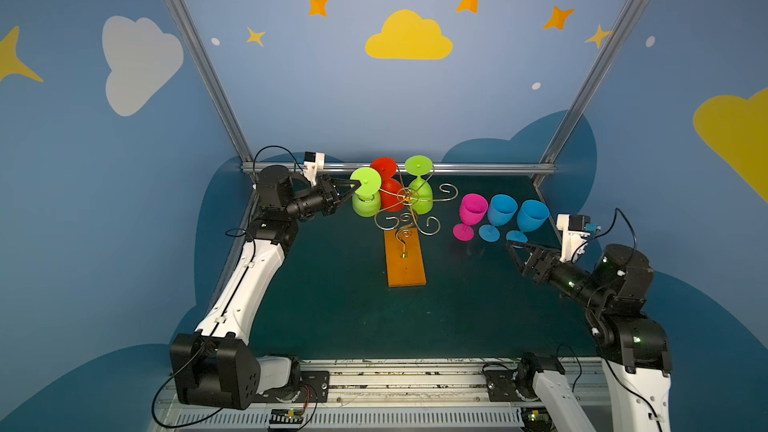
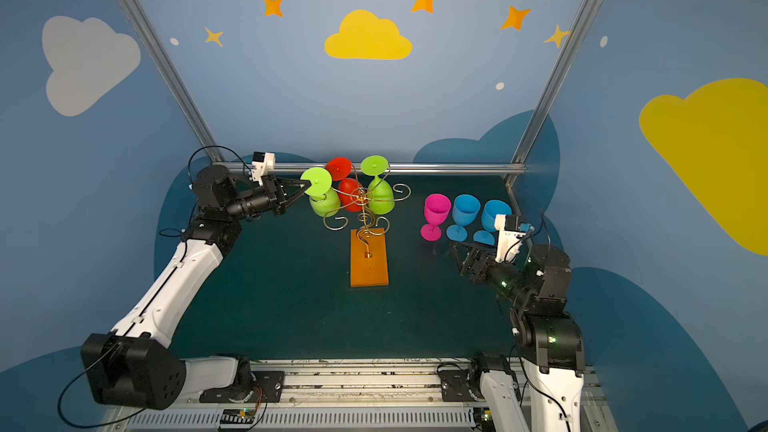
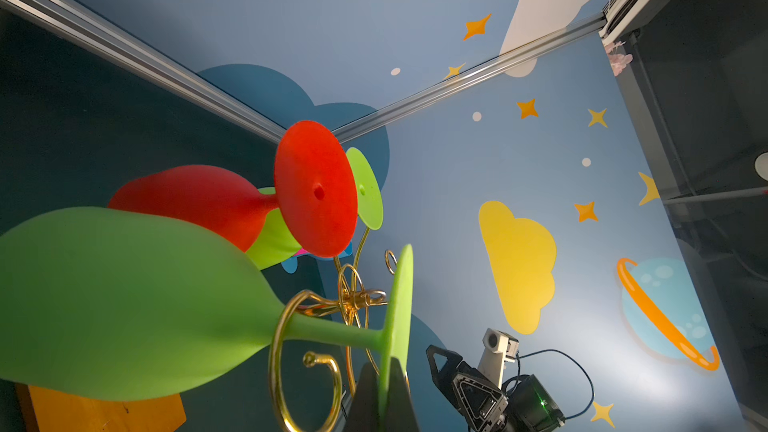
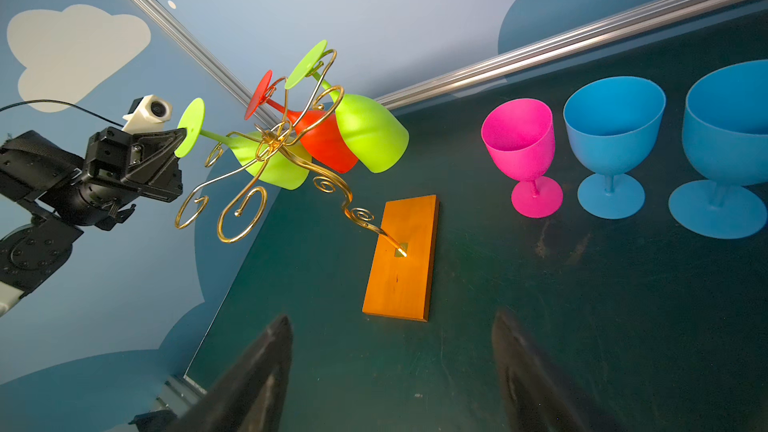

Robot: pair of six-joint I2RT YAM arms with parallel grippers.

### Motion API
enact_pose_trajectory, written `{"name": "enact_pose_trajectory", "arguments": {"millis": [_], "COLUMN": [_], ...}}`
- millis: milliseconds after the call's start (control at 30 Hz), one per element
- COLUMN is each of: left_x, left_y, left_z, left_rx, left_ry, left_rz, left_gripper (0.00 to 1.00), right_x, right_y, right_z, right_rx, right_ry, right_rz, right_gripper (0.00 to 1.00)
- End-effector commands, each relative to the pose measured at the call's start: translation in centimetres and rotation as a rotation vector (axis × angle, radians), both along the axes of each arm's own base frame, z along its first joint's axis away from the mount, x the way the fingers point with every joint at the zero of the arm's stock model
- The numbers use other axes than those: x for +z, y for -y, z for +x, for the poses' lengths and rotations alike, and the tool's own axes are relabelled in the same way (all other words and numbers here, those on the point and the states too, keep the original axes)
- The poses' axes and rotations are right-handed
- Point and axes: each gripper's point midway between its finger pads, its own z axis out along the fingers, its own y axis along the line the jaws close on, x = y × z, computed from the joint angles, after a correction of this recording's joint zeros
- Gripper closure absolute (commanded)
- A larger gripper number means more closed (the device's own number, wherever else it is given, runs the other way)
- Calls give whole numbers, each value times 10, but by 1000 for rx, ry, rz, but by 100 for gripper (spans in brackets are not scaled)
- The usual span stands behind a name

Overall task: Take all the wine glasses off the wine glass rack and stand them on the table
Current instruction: 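Close the left gripper on the lime-green glass foot and pull it off the hook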

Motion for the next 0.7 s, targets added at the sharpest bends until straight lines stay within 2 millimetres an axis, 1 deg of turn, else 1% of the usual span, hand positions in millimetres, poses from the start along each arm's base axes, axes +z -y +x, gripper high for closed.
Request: {"name": "enact_pose_trajectory", "arguments": {"millis": [0,167,333,433,667], "left_x": [18,17,13,9,0], "left_y": [3,14,23,25,24], "left_z": [3,0,-8,-15,-32], "left_rx": [-1,-43,-85,-105,-118], "left_ry": [66,67,59,54,51], "left_rz": [-5,-3,8,18,46], "left_gripper": [97,97,97,97,97], "right_x": [9,10,10,10,8], "right_y": [0,0,-1,-1,-2], "right_z": [-5,-4,-3,-3,-2], "right_rx": [-1,-2,4,6,10], "right_ry": [27,30,28,27,19], "right_rz": [0,1,6,7,9], "right_gripper": [25,25,25,25,25]}}
